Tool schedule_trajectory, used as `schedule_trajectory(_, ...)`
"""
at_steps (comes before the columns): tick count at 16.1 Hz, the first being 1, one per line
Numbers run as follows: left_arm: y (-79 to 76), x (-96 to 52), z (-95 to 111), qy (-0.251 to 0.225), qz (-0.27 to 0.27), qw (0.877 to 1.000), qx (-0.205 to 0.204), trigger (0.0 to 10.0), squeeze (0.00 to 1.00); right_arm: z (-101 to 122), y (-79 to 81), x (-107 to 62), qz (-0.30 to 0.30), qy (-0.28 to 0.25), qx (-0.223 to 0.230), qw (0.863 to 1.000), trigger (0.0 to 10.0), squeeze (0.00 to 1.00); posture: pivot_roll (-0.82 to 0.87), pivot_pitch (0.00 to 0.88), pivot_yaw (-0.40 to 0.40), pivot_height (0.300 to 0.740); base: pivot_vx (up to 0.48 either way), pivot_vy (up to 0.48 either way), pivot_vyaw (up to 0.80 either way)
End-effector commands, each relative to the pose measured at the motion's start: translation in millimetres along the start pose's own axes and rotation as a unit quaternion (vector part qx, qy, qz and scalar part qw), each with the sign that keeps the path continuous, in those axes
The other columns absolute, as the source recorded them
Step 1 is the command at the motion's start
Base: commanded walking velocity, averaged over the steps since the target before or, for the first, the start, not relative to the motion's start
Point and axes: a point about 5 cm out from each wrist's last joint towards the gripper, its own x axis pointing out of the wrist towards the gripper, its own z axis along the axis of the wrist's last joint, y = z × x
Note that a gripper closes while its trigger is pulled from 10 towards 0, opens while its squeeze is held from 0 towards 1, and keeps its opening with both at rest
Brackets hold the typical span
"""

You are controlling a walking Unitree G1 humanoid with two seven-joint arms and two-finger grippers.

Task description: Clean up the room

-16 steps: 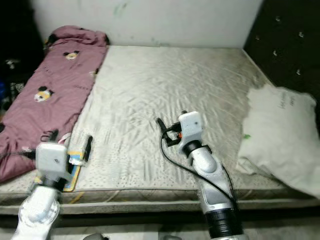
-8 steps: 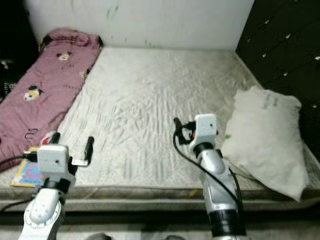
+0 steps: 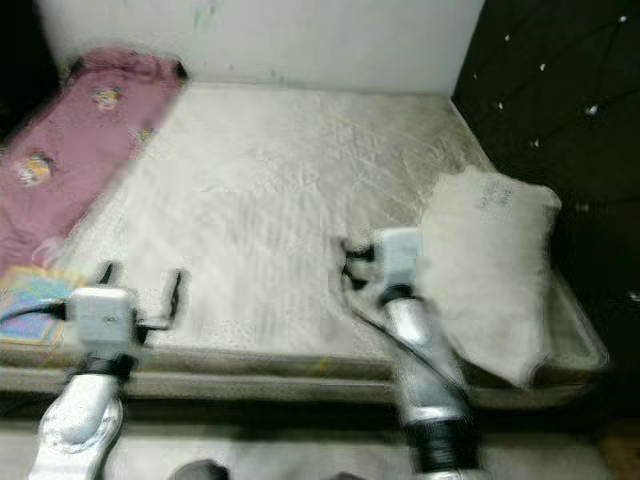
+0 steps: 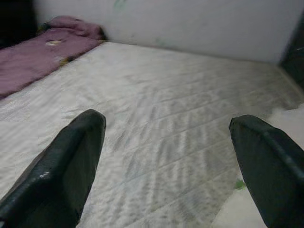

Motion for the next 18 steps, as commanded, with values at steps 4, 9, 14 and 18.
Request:
schedule_trajectory(4, -5.4, 2.9, 2.9, -0.006, -0.012, 1.000, -0.006, 10.0, 0.00, 3.7, -11.1, 0.2, -0.014, -0.005, -0.010, 1.000, 10.0, 0.00, -0.04, 0.000, -0.047, 0.740, 0.000, -0.306, 0.00)
schedule_trajectory(9, -5.6, 4.1, 5.2, -0.018, -0.021, 1.000, -0.015, 10.0, 0.00, 3.8, -10.5, 1.6, -0.011, -0.004, -0.005, 1.000, 10.0, 0.00, -0.04, 0.000, -0.048, 0.740, 0.000, 0.000, 0.00)
schedule_trajectory(14, -7.2, 2.6, 5.6, -0.021, -0.033, 0.999, -0.023, 10.0, 0.00, 5.7, -9.9, 1.3, -0.008, -0.012, 0.003, 1.000, 10.0, 0.00, -0.04, 0.000, -0.046, 0.740, 0.048, 0.000, 0.00)
schedule_trajectory(18, -7.5, 2.2, 5.4, -0.020, -0.037, 0.999, -0.023, 10.0, 0.00, 4.7, -11.4, 0.9, -0.013, -0.008, 0.005, 1.000, 10.0, 0.00, -0.04, 0.000, -0.045, 0.740, 0.241, 0.000, 0.00)
